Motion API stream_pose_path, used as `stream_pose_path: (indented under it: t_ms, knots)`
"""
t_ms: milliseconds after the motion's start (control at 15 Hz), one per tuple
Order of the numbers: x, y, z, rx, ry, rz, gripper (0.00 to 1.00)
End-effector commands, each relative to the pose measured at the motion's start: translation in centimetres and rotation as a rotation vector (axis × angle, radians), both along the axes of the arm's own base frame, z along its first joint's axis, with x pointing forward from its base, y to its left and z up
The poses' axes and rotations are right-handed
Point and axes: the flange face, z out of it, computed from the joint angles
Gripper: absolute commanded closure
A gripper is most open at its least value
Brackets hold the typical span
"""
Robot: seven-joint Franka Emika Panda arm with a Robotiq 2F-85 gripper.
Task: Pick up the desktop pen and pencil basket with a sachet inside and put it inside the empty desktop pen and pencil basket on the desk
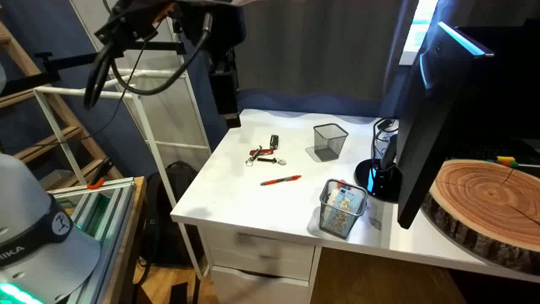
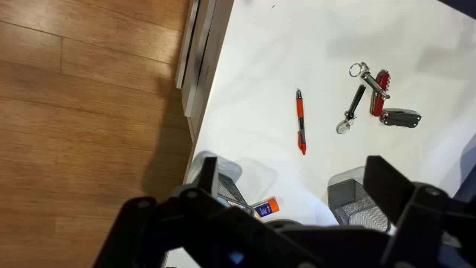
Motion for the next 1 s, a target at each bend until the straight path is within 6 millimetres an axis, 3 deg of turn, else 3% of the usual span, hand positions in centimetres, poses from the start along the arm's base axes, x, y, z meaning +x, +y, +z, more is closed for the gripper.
stream_pose_path:
  t_ms: [0,400,533,933]
  knots:
    - [0.0,0.0,0.0,0.000,0.002,0.000,0.00]
    - [0.0,0.0,0.0,0.000,0.003,0.000,0.00]
    - [1.4,0.0,-0.4,-0.143,-0.037,0.100,0.00]
    - [9.5,1.0,-4.1,-0.296,-0.040,0.398,0.00]
